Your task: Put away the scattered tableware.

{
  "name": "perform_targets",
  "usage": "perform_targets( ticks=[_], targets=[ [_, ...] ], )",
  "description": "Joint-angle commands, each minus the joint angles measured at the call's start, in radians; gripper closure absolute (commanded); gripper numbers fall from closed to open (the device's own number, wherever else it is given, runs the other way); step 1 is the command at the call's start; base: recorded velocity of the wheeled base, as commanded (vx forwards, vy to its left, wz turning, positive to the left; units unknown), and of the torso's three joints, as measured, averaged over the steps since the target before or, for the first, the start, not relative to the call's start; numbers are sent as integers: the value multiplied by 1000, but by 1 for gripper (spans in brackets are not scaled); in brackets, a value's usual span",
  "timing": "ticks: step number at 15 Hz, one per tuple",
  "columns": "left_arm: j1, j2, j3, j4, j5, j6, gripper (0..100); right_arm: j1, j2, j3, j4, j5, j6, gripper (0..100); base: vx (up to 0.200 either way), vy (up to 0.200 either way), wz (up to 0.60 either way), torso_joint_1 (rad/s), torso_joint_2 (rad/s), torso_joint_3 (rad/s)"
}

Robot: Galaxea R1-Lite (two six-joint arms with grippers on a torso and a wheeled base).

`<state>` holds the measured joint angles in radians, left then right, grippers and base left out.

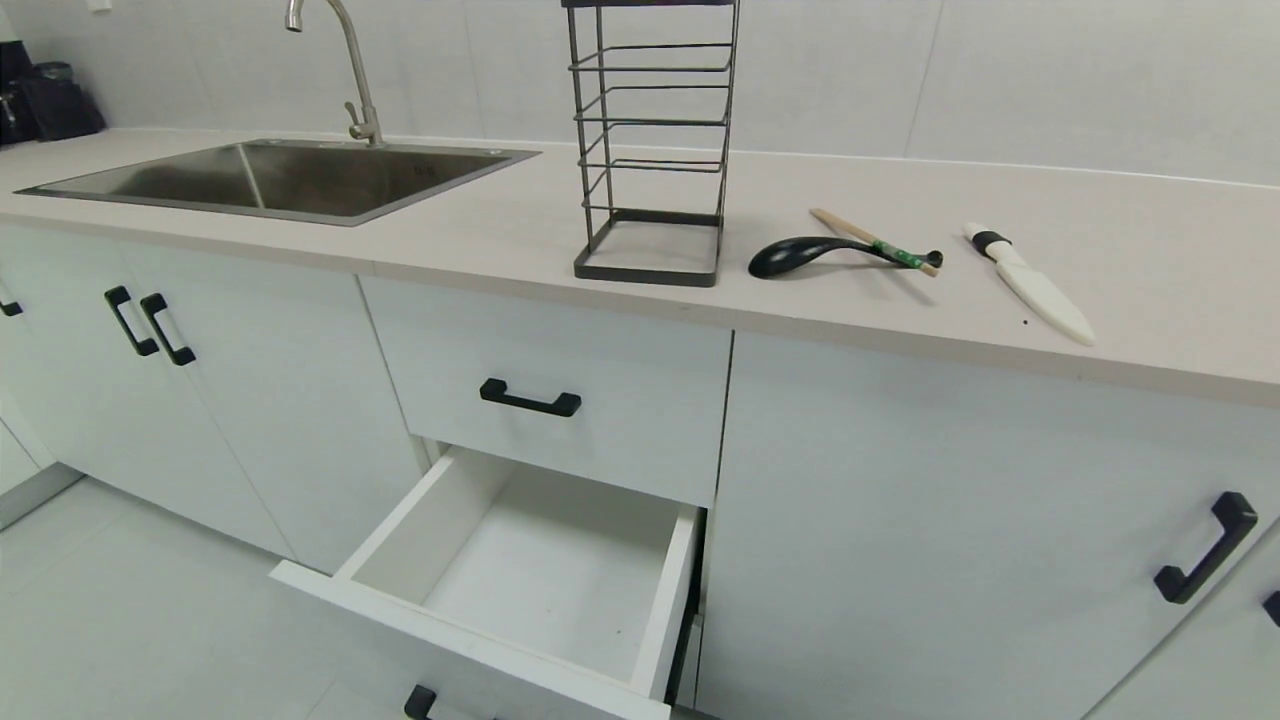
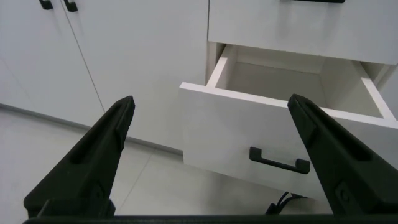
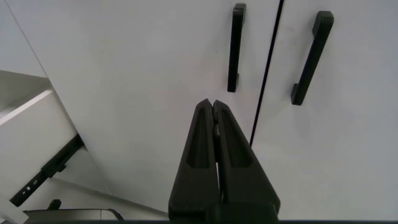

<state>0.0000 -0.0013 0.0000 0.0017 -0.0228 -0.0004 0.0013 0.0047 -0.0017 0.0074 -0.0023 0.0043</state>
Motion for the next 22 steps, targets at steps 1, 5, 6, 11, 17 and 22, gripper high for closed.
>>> perform_targets(
  ticks=[1,5,6,11,17,22],
  targets=[
    [0,1,0,-2,0,-1,0,0,1,0,-1,-1,0,100,0,0,0,110,-168,-36],
    [0,1,0,-2,1,-3,0,0,1,0,-1,-1,0,100,0,0,0,217,-89,-106],
    [0,1,0,-2,1,-4,0,0,1,0,-1,-1,0,100,0,0,0,251,-339,-227],
    [2,1,0,-2,-6,3,0,0,1,0,-3,-1,0,100,0,0,0,215,-625,-215],
    [0,1,0,-2,-8,2,0,0,1,0,-1,-1,0,100,0,0,0,183,-492,-221],
    [0,1,0,-2,-6,2,0,0,1,0,-1,-1,0,100,0,0,0,358,-494,-239]
  ],
)
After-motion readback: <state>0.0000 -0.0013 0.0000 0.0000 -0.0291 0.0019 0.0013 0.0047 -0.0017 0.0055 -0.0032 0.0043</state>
